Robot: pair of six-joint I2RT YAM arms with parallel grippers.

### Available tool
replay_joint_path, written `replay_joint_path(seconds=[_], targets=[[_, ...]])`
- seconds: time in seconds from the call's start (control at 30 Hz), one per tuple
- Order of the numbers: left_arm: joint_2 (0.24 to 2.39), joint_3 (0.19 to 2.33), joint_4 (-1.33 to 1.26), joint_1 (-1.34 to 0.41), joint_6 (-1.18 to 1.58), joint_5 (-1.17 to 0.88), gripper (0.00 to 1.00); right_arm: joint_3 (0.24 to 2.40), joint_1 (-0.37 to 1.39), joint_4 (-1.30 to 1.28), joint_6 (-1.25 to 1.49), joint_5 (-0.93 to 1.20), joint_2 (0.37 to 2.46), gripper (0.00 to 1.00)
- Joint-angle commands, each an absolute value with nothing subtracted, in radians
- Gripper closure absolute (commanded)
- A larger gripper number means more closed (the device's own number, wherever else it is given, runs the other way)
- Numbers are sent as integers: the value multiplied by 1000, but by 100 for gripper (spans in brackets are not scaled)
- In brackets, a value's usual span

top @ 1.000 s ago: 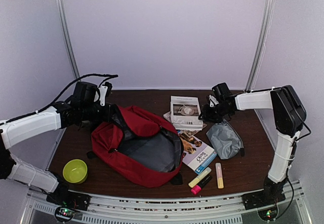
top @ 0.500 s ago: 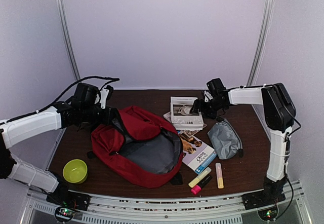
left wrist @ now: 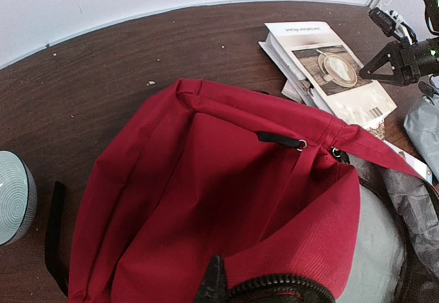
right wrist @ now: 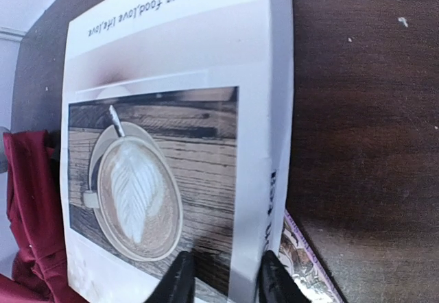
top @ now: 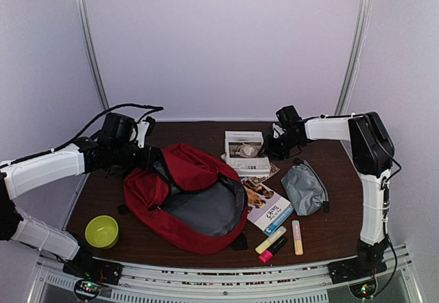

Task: Pack the student bag
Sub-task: Pick up the book.

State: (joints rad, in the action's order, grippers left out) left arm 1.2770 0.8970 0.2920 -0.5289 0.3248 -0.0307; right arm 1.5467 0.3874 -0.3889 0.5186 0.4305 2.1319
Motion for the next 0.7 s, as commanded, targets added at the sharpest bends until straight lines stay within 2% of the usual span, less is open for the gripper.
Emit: replay_joint_path(seconds=[0.0, 0.2, 0.67], targets=[[1252, 890, 252, -523, 321, -34, 100, 1517, 397, -437, 506, 422, 2154, 75], [1240, 892, 258, -522, 309, -31, 100, 1491, 383, -386, 510, 445, 2115, 100], [1227, 904, 267, -522, 304, -27, 100, 1460, 361, -364, 434, 500, 1939, 100]])
